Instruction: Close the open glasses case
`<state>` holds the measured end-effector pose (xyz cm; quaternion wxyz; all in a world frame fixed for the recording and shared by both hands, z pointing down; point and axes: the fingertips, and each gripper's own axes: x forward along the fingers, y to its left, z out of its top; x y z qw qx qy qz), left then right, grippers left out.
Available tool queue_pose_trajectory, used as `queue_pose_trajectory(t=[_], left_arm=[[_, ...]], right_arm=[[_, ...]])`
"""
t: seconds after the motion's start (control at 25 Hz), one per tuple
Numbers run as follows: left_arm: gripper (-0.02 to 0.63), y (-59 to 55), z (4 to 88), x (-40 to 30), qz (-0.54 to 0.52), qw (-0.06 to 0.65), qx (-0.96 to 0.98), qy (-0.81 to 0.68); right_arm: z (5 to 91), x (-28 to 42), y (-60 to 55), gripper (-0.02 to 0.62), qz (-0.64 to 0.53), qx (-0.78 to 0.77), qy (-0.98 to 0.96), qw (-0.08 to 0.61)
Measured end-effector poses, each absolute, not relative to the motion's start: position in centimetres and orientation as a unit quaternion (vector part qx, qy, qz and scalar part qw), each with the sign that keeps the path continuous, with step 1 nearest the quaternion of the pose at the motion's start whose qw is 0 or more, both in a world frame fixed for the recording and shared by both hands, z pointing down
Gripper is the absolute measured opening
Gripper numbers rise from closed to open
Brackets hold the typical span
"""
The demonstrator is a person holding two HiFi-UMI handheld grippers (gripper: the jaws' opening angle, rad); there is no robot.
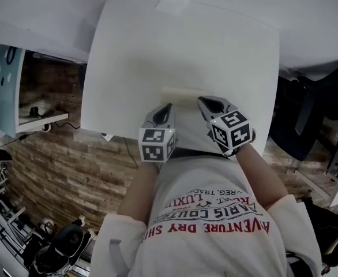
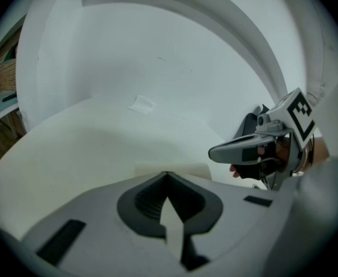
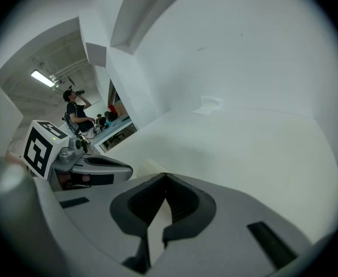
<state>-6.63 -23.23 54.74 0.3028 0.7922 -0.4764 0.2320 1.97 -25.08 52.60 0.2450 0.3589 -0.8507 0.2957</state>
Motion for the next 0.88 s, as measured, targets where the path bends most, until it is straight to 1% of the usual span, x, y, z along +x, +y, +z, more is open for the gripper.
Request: queue_pose_trajectory(t=[0.24,0.64,0.88], left_arm=[[-0.003,-25.3,48.0,-6.4,0.197,0.224,0.832,-0.467],[-0.003,-26.8,37.1,-6.6,0.118,0.126,0.883,-0.436],[-0.003,-27.4,33.6,-7.2,0.082,0.094,0.893,-0.433]], right_arm=[[46.9,2.6,-26.3,0.011,0.239,0.417,-0.857,0.188],[37.8,3.9,-26.7,0.011,0.161,0.506,-0.843,0.081],[35.0,4.0,-26.6,0.011,0.113,0.53,-0.838,0.061]])
